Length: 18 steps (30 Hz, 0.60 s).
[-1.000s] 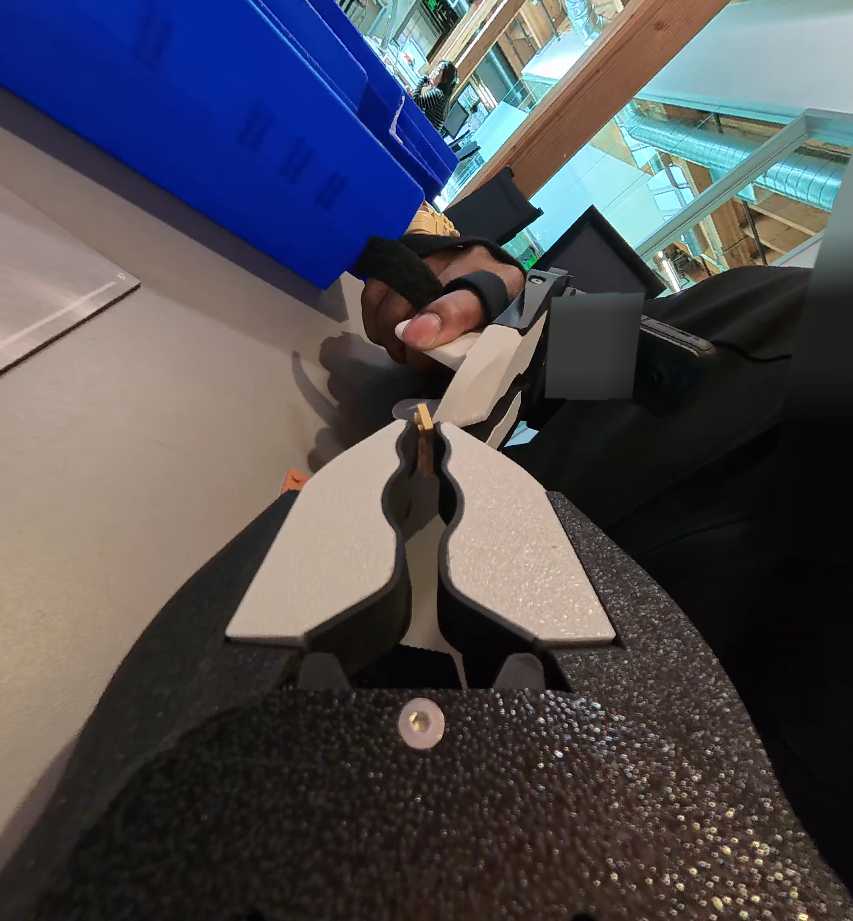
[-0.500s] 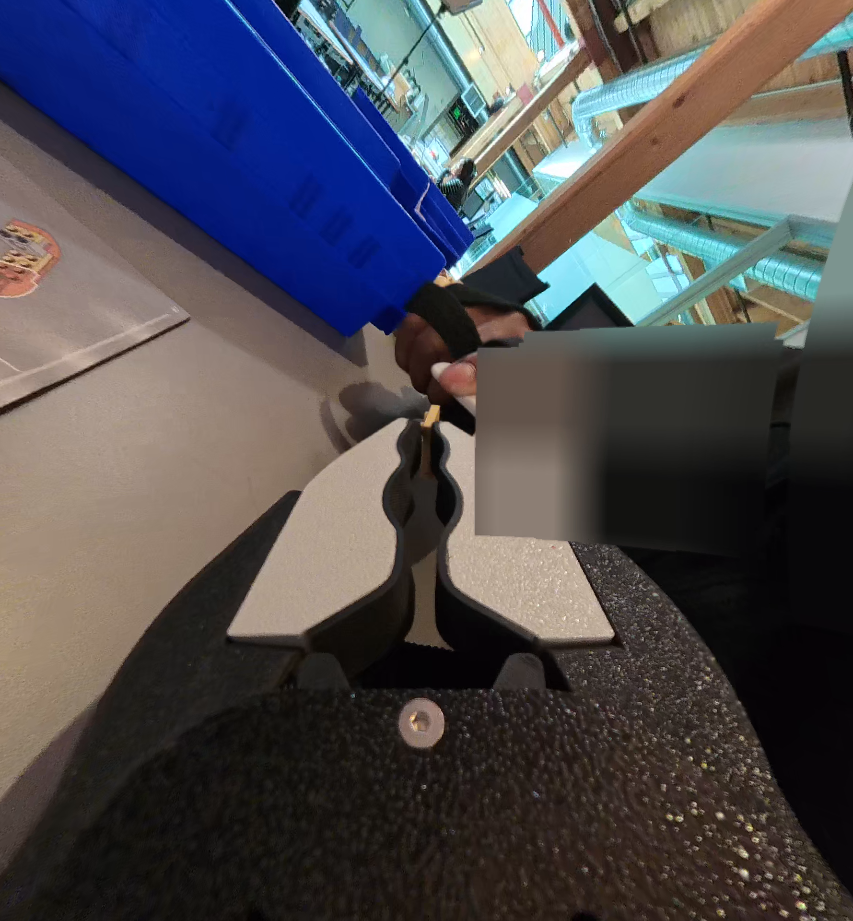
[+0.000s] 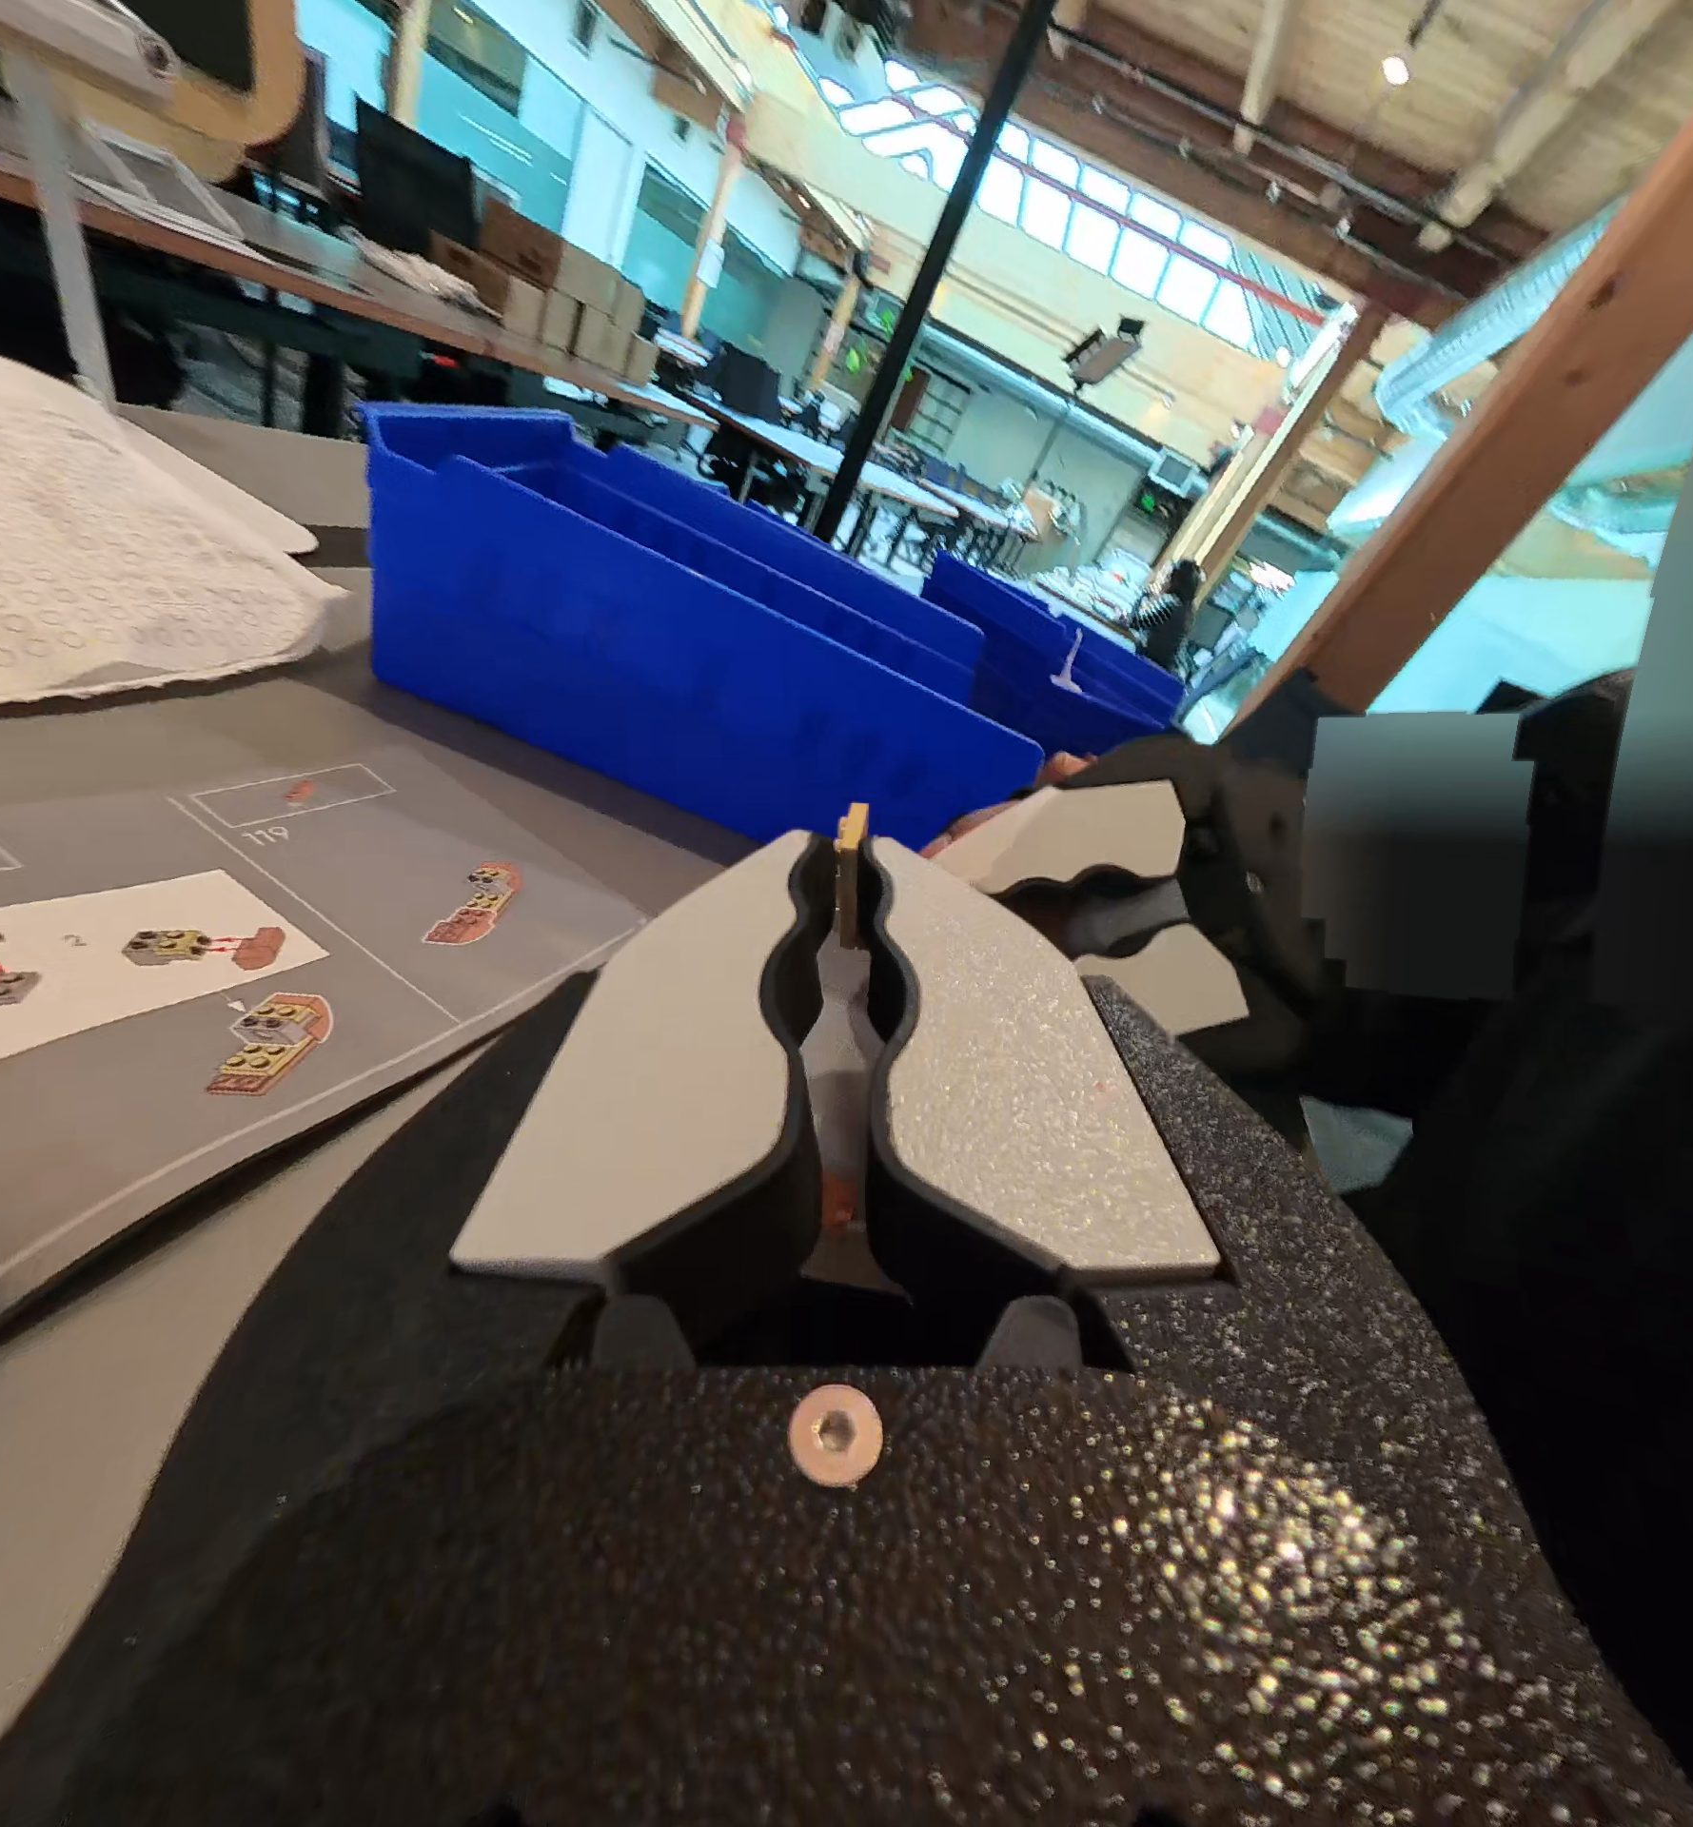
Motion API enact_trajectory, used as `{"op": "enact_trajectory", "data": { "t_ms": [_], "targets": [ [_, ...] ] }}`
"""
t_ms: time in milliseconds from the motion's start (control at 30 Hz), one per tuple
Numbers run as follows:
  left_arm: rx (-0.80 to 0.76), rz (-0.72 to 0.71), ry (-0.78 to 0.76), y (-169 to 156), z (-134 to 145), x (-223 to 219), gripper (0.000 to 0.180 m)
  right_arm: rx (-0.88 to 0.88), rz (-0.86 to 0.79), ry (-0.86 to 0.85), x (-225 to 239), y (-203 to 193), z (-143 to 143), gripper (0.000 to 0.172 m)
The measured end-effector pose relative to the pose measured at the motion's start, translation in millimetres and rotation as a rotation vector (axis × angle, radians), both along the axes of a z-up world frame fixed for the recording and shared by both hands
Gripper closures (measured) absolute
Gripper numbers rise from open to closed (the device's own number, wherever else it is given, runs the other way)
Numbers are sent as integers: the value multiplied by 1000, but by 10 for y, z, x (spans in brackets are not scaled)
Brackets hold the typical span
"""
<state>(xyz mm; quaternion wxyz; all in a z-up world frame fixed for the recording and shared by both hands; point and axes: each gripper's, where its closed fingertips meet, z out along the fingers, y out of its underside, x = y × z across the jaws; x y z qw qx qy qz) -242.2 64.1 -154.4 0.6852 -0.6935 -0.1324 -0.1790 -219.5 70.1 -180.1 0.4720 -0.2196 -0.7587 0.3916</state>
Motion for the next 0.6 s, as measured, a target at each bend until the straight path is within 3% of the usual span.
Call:
{"op": "enact_trajectory", "data": {
  "t_ms": [133,267,600],
  "targets": [
    [49,81,-81,54,-10,7,176,39,-88,21,-70,-9,-5,147],
    [57,167,20,51,15,13,176,7,-168,21,-130,43,52,138],
    [25,241,98,92,-10,63,176,13,-196,57,-156,26,139,143]
  ]
}}
